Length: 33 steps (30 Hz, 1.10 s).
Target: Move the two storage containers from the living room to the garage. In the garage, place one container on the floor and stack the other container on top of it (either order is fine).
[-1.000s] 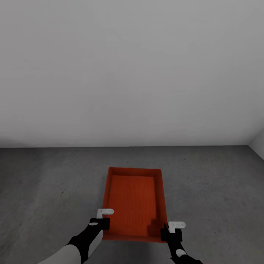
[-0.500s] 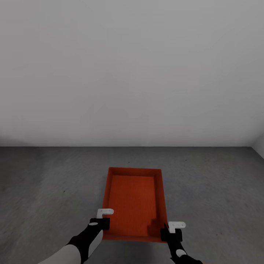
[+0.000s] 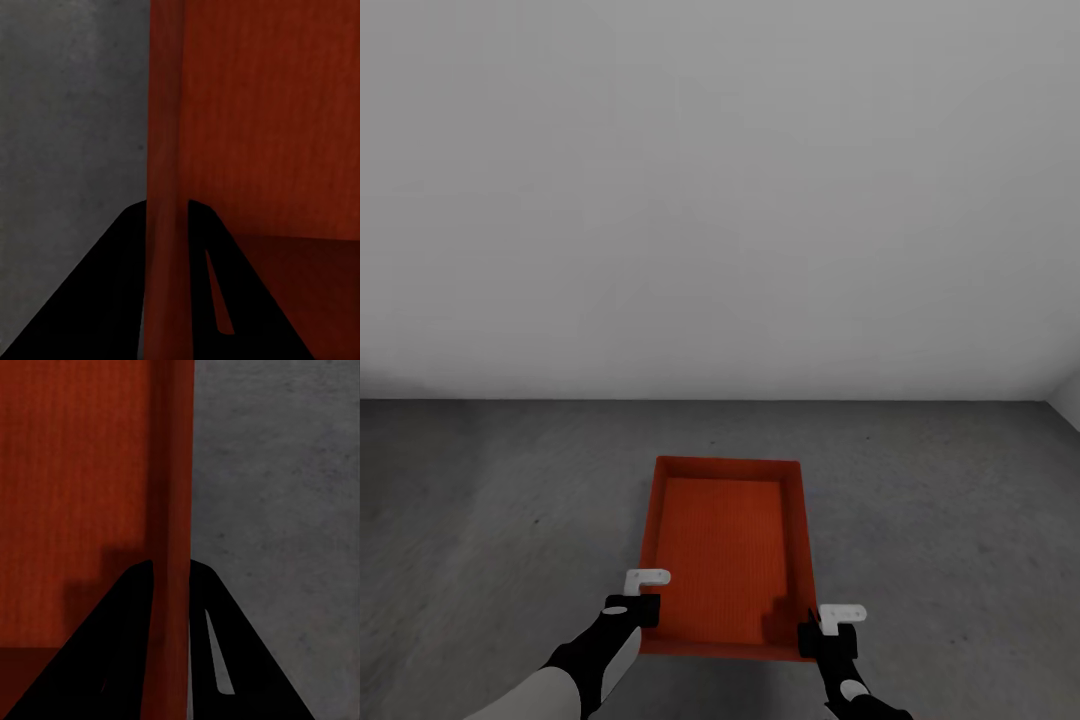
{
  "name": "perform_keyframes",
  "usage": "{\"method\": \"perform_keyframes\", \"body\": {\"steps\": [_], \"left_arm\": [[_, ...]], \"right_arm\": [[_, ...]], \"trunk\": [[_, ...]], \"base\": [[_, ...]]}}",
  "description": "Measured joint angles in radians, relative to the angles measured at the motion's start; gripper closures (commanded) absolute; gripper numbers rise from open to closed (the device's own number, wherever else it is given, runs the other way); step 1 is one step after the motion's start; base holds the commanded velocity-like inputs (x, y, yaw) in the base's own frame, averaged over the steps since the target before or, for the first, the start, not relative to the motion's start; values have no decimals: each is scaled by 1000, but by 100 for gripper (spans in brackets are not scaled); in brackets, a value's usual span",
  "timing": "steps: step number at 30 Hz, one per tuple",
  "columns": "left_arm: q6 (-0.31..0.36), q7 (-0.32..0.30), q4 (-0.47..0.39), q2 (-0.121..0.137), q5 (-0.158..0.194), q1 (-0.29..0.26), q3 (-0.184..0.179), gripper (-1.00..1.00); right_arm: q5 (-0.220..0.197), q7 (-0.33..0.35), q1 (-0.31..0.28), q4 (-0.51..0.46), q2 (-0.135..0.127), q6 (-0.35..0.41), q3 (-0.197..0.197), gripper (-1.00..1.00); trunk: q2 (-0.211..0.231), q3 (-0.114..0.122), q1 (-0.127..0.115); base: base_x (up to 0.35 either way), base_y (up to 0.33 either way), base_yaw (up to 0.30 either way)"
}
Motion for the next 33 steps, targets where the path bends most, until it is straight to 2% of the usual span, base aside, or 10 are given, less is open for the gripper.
{"method": "perform_keyframes", "body": {"steps": [8,33], "left_arm": [[0,0,0,1,3,0,0,100],[0,0,0,1,3,0,-2,100]], "right_arm": [[-5,0,0,-4,0,5,6,100],[-6,1,0,-2,0,2,6,100]], "trunk": [[0,0,0],[0,0,0]], "base": [[0,-150,0],[0,-5,14]]}}
